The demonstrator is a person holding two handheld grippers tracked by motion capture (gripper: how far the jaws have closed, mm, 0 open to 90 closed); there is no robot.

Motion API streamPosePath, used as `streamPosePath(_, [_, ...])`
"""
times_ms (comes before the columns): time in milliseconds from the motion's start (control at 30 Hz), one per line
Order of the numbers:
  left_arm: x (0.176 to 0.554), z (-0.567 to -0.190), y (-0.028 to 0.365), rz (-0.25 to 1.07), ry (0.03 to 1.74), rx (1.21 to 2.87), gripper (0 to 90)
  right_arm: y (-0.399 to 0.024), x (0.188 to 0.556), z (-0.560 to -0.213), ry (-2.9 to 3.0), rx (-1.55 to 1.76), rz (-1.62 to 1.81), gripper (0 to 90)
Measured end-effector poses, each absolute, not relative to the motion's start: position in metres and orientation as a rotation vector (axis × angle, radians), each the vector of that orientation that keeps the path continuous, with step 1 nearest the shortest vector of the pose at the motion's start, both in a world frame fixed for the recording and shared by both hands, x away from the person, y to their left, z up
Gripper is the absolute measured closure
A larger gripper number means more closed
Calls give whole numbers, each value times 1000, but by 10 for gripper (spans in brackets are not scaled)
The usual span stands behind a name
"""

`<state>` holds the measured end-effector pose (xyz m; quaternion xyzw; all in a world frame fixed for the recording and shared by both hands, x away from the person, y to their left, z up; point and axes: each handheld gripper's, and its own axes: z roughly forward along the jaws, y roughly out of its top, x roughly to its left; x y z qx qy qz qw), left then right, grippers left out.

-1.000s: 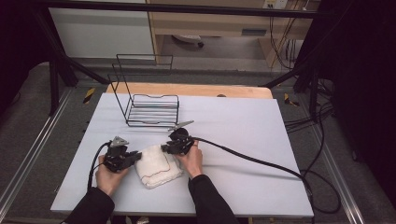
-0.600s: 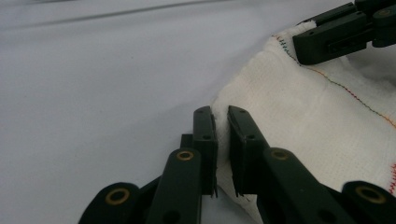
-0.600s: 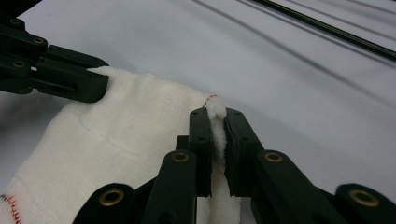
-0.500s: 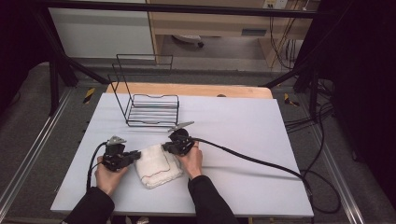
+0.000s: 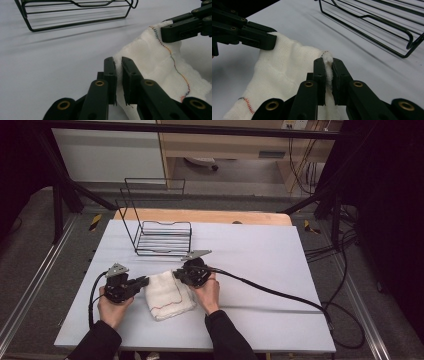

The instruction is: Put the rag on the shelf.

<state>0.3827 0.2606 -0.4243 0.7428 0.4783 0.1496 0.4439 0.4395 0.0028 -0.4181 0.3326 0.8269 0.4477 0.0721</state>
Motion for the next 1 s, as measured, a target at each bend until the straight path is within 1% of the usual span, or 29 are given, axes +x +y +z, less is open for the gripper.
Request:
streamPosePath(533, [372, -406, 262, 430, 1122, 1786, 822, -4, 422, -396, 2392, 933, 1423, 828])
streamPosePath(1000, [361, -390, 261, 497, 1072, 1705, 821, -12, 408, -378, 2289, 874, 1497, 829])
